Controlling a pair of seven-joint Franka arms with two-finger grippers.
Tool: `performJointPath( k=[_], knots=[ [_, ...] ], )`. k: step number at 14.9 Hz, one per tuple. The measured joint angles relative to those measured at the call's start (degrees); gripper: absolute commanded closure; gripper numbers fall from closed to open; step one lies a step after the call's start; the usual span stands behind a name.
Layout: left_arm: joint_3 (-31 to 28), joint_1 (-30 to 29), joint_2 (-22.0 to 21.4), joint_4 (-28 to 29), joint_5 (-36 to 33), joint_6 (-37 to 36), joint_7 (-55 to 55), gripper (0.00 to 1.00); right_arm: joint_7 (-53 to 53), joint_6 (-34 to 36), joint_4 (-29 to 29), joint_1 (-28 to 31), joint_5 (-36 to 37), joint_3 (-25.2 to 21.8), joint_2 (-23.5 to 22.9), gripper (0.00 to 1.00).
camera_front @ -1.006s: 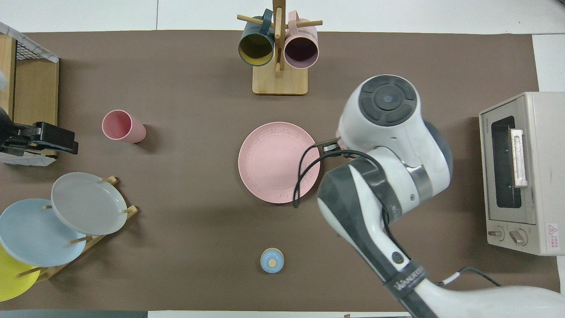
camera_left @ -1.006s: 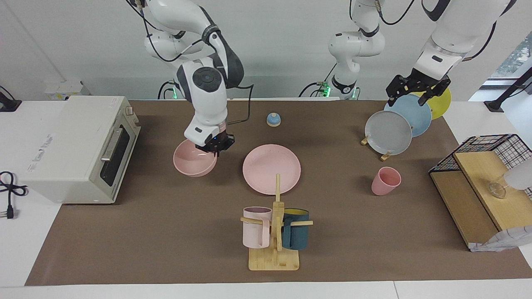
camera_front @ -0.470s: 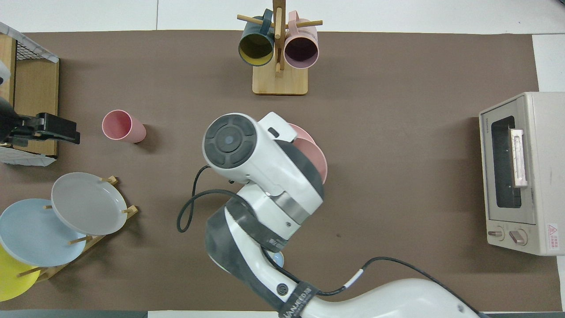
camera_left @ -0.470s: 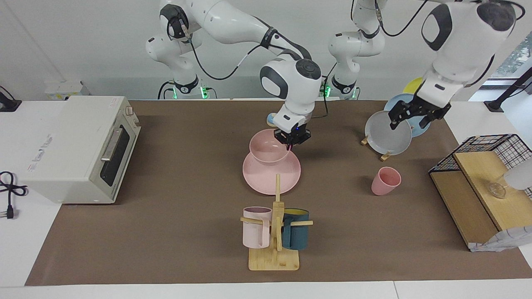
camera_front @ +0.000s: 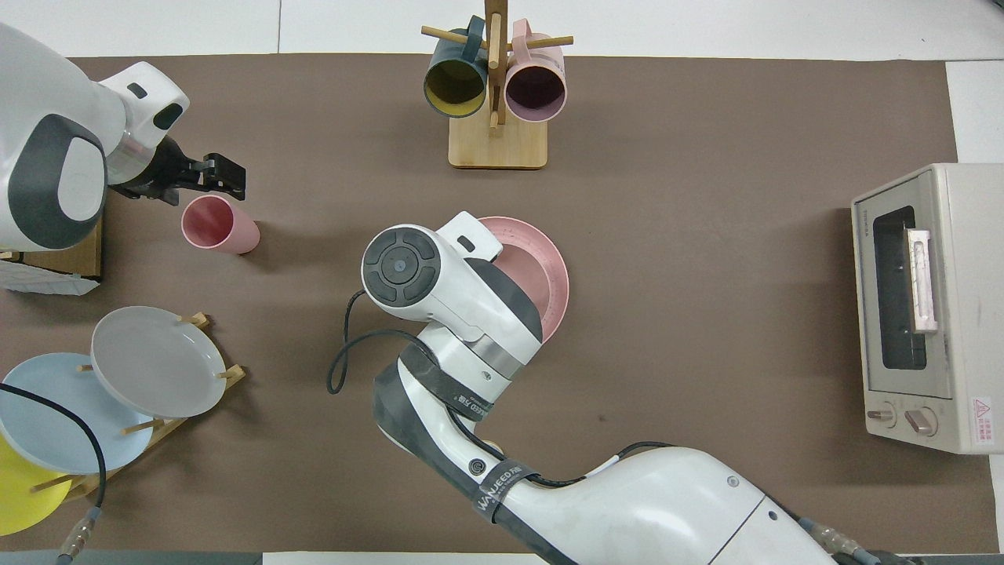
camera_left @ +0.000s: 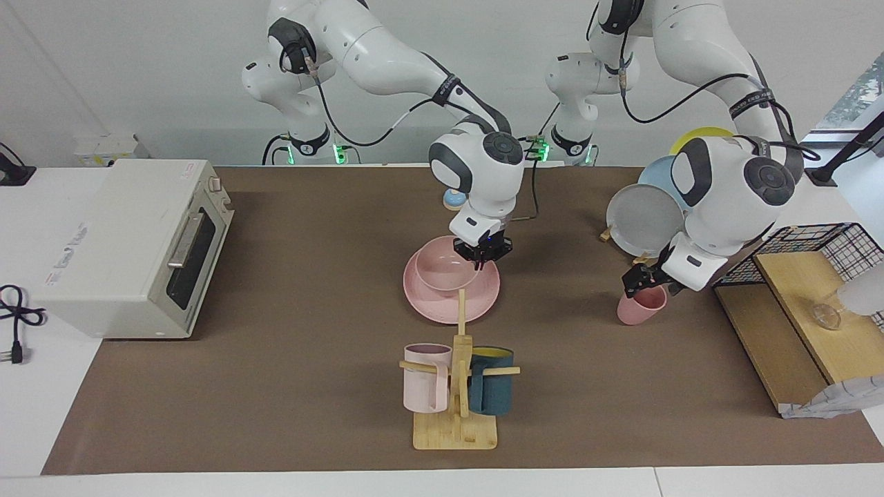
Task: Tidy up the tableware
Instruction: 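Lower the bowl onto the plate while the left gripper grasps the cup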
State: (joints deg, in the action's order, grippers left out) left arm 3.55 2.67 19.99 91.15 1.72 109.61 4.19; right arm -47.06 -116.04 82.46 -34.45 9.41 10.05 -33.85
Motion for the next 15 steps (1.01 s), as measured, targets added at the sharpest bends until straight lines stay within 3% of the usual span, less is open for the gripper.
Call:
performJointPath(
  k=[1, 2, 7, 10, 12, 13, 14, 15],
  knots=[
    [0.06, 0.08, 0.13, 0.12, 0.00, 0.36, 0.00, 0.00, -0.17, -0.45, 0.00, 0.00, -0.02, 0.07, 0.02, 0.16],
    [0.17, 0.24, 0.17, 0.57, 0.00, 0.79, 0.00, 0.00, -0.34, -0.80, 0.00, 0.02, -0.03, 0.08, 0.04, 0.00],
    [0.31, 1.19, 0.22, 3.79, 0.00, 2.07, 0.12, 0.00, -0.11, 2.78, -2.54, 0.88, 0.07, -0.28, 0.91, 0.00],
    [0.31, 1.45, 0.22, 5.07, 0.00, 3.10, 0.21, 0.09, 6.21, 8.45, -4.41, 5.93, 0.09, -0.46, 6.03, 0.00],
    [0.31, 1.49, 0.24, 6.32, 0.00, 3.92, 0.20, 0.31, 14.55, 13.62, -3.15, 11.80, -0.99, -0.46, 11.72, 0.00],
    [0.32, 1.60, 0.24, 7.07, 0.00, 4.51, 0.20, 0.52, 18.71, 16.75, -2.21, 14.46, -2.00, -0.56, 14.61, 0.00],
    [0.34, 1.72, 0.25, 7.69, 0.00, 4.94, 0.19, 0.81, 22.57, 20.22, -1.37, 17.14, -2.56, -0.63, 17.38, 0.00],
    [0.35, 1.81, 0.24, 8.09, 0.00, 5.18, 0.13, 1.00, 26.61, 23.54, -0.68, 20.06, -2.79, -0.69, 19.99, 0.00]
  ],
)
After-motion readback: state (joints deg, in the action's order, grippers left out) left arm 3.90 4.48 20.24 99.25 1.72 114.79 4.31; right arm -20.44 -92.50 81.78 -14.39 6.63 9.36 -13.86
